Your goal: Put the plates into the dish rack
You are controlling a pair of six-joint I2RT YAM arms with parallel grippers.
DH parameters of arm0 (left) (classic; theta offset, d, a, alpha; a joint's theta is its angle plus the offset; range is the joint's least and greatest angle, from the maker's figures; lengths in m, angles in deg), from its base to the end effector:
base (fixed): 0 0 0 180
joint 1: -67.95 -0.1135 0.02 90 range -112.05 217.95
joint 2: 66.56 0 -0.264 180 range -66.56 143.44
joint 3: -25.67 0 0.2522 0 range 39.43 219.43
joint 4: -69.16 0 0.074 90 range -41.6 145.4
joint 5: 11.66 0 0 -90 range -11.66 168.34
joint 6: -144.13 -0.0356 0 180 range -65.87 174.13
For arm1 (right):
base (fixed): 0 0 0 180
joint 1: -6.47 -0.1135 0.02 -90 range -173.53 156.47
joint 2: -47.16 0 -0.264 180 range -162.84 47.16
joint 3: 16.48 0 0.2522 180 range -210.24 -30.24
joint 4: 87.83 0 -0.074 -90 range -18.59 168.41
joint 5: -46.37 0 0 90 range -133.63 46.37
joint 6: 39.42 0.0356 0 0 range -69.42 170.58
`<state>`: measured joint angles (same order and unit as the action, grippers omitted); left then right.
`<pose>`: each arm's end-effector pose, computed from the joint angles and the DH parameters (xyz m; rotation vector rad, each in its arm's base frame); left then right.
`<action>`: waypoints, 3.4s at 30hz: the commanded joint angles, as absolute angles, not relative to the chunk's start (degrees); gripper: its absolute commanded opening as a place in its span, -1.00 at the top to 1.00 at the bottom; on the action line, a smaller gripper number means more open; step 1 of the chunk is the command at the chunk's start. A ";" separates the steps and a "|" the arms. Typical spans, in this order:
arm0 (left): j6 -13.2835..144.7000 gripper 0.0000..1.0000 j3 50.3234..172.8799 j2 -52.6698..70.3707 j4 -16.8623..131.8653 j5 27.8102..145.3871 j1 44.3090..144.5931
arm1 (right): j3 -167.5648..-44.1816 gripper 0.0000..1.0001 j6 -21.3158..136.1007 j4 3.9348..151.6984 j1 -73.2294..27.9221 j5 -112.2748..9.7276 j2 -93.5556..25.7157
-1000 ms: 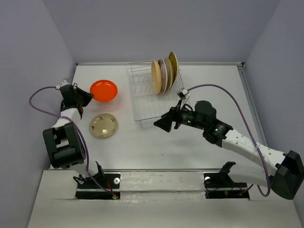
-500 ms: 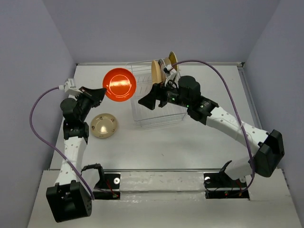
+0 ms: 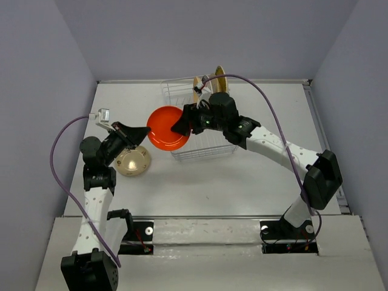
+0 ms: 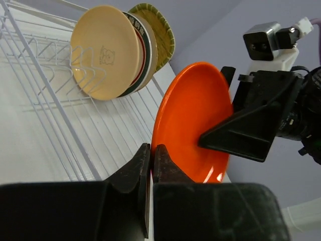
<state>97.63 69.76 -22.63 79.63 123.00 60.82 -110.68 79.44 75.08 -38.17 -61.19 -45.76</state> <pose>0.1814 -0.0025 0.3157 0.0272 1.5273 -1.0491 0.2696 0.2813 0.3534 -0.5033 1.9390 1.1465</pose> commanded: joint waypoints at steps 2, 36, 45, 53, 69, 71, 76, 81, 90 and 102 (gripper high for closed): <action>97.11 0.83 68.26 -23.40 83.26 127.29 61.01 | -112.50 0.83 81.60 77.70 -38.18 -62.18 -44.33; 73.11 -0.98 74.15 -34.12 53.29 103.03 69.62 | -158.38 0.87 67.45 52.84 -36.51 1.80 -84.32; 73.11 -0.98 74.15 -33.51 53.29 103.03 69.62 | -160.84 0.86 65.96 52.84 -35.98 3.74 -85.03; 73.29 -0.98 74.15 -32.89 53.38 103.21 69.62 | -162.86 0.86 61.22 56.00 -35.98 4.10 -83.00; 73.38 -0.98 74.06 -32.63 53.46 103.12 69.62 | -161.98 0.87 63.76 56.00 -35.45 -4.52 -88.01; 73.46 -0.98 74.06 -32.72 53.46 103.04 69.62 | -162.78 0.87 63.76 55.91 -35.45 -5.05 -88.89; 73.55 -0.98 73.97 -32.54 53.38 103.03 69.53 | -163.39 -0.34 62.80 55.91 -35.45 -4.08 -88.46; 73.46 -0.98 74.06 -32.28 53.46 102.77 69.36 | -160.07 -0.46 64.45 55.91 -35.45 -9.43 -80.91; 73.47 -0.98 74.24 -33.59 53.03 100.06 68.39 | -120.10 -0.35 78.51 76.72 -43.52 -31.75 -53.58; 77.24 -0.98 74.76 -28.17 46.09 81.52 64.52 | -104.35 0.24 87.05 83.86 -58.30 -33.08 -46.91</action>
